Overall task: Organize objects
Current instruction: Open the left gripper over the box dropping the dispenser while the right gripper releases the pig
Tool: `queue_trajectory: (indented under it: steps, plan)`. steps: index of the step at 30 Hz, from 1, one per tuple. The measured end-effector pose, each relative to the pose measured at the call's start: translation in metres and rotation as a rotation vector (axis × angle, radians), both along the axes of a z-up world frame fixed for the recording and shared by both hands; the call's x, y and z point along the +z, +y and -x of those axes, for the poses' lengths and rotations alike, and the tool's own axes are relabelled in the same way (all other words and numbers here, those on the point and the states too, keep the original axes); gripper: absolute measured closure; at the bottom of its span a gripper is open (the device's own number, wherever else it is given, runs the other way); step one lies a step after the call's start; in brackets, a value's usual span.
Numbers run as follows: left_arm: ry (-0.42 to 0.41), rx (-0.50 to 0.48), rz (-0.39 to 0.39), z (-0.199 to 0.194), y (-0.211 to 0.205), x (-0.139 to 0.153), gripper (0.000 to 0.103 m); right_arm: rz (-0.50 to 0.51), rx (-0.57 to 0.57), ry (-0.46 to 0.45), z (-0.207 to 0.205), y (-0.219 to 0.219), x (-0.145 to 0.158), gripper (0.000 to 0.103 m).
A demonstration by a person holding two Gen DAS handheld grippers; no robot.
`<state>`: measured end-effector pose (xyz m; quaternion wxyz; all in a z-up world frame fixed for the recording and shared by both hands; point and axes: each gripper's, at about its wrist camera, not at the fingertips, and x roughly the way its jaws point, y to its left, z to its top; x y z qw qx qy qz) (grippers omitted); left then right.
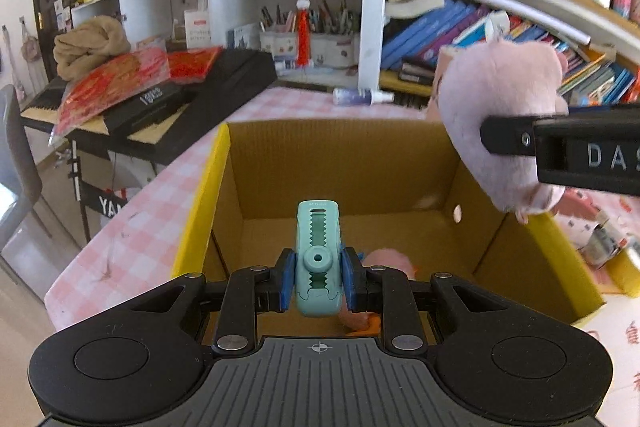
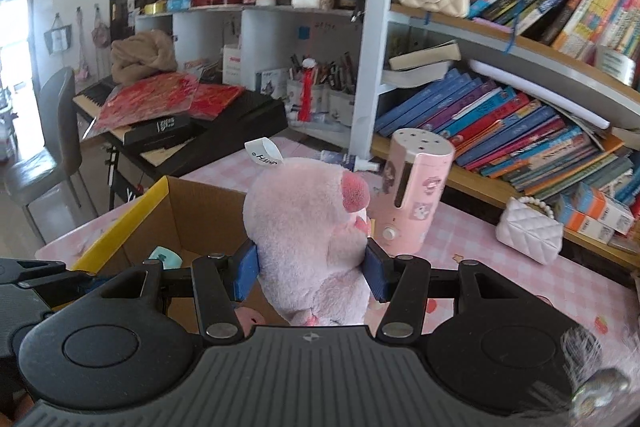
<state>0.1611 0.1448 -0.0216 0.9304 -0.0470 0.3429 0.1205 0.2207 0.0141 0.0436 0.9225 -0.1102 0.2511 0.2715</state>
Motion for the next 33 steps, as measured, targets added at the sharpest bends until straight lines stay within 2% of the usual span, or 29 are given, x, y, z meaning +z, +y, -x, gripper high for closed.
queue_trajectory:
  steps: [13, 22, 25, 33]
  plan:
    - [0.088, -0.001, 0.002, -0.013, -0.004, -0.026, 0.080, 0.109, 0.095, 0.097, -0.026, 0.030, -0.038, 0.052]
    - [0.099, -0.003, -0.035, -0.016, -0.008, -0.027, 0.080, 0.166, 0.179, 0.129, -0.029, 0.049, -0.056, 0.052]
    - [0.103, -0.010, -0.046, -0.016, -0.010, -0.028, 0.080, 0.169, 0.180, 0.172, -0.033, 0.053, -0.064, 0.052]
    - [0.087, -0.010, -0.037, -0.010, -0.012, -0.023, 0.077, 0.199, 0.204, 0.165, -0.033, 0.056, -0.064, 0.050]
